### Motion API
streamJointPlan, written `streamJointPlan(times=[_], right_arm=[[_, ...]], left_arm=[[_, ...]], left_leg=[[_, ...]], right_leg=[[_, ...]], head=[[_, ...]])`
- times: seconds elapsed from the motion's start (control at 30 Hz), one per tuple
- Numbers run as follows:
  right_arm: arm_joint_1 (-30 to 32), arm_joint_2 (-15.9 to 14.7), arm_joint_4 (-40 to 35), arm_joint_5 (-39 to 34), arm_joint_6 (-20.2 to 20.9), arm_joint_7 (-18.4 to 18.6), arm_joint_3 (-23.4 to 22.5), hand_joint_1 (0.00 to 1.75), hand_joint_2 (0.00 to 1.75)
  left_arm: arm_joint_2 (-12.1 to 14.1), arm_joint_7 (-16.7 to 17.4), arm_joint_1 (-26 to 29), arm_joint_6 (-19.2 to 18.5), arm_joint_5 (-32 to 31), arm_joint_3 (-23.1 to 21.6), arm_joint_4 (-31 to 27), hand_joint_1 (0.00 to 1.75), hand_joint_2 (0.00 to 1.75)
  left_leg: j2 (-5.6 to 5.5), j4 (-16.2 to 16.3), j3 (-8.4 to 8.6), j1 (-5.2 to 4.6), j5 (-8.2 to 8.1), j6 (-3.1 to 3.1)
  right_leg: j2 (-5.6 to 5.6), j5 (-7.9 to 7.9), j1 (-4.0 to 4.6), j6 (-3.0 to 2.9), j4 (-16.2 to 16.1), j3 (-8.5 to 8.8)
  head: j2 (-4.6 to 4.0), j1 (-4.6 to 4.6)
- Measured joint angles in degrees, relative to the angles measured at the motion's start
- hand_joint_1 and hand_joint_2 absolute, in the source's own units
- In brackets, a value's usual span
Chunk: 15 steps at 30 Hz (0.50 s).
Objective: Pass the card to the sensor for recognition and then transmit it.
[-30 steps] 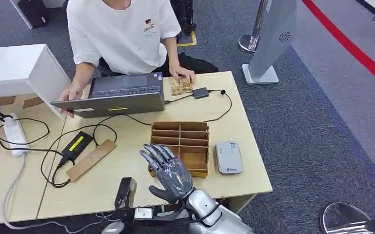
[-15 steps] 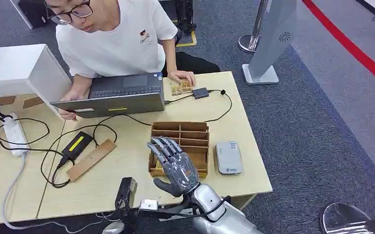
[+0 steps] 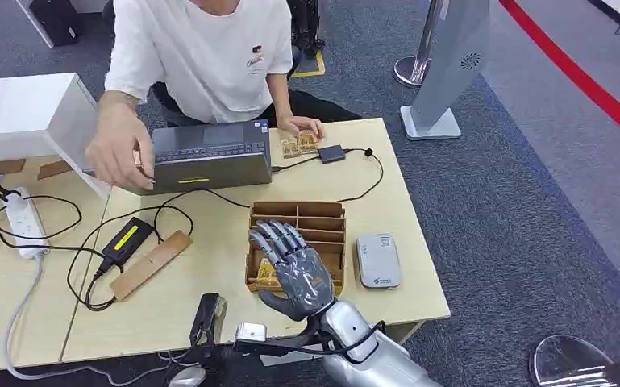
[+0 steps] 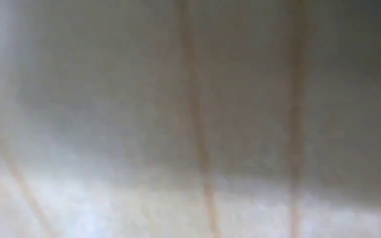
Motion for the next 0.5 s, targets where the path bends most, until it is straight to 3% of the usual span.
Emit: streamJointPlan(times=[0.5], right_arm=[[0.0,0.0,0.0,-0.3,0.1,-0.3,-0.2,0.00,1.75]], left_arm=[[0.0,0.0,0.0,0.0,0.2,0.0,0.0,0.00,1.75]], left_leg=[[0.00,0.0,0.00,0.00,0.00,0.00]], right_leg=[[0.00,0.00,0.00,0.00,0.0,0.00]], head=[[0.00,0.00]])
